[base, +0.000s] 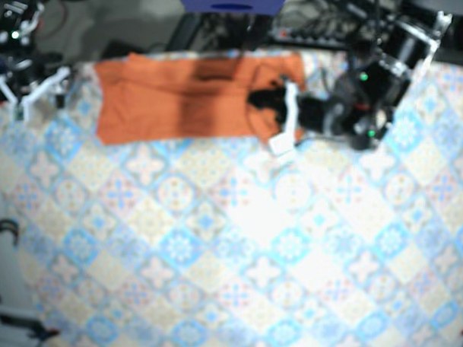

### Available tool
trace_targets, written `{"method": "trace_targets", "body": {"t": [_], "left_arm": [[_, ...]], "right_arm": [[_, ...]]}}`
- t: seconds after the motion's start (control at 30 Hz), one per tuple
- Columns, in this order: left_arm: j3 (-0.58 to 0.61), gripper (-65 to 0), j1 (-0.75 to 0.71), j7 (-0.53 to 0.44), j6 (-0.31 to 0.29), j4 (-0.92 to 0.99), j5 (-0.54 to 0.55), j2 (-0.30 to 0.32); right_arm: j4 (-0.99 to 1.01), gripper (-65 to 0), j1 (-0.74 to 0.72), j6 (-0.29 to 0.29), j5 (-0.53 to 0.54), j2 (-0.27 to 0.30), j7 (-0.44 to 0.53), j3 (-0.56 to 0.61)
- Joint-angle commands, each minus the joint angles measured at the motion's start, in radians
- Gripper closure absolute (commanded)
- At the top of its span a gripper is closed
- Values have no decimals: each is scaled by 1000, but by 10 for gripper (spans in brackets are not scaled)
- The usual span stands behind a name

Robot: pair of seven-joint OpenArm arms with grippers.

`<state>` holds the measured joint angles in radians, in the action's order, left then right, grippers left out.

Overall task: Fold the T-shirt properly
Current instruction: 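Fold the held strip end toward the strip's middle with the left gripper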

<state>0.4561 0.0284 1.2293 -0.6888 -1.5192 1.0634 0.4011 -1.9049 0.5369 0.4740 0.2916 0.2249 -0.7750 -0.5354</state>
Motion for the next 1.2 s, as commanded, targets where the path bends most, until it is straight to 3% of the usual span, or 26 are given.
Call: {"method": "trace_targets", "body": {"t": [0.0, 0.2, 0.4, 0.63, 1.17], "left_arm": [[22, 0, 25, -13, -9, -13, 5, -12], [129, 0, 64, -13, -9, 50, -53, -92], [146, 0, 67, -13, -9, 67, -99, -140], [140, 0, 69, -15, 31, 67, -101, -135], [60, 0, 83, -13, 33, 65, -99, -135]], "right_arm": [[-18, -420, 2, -2, 7, 15, 21, -7], [-18, -420, 2, -2, 7, 14, 21, -7], [-18, -420, 2, -2, 7, 14, 21, -7], [-18, -420, 2, -2, 7, 14, 22, -7], [-18, -420, 1, -2, 7, 14, 22, -7]]}}
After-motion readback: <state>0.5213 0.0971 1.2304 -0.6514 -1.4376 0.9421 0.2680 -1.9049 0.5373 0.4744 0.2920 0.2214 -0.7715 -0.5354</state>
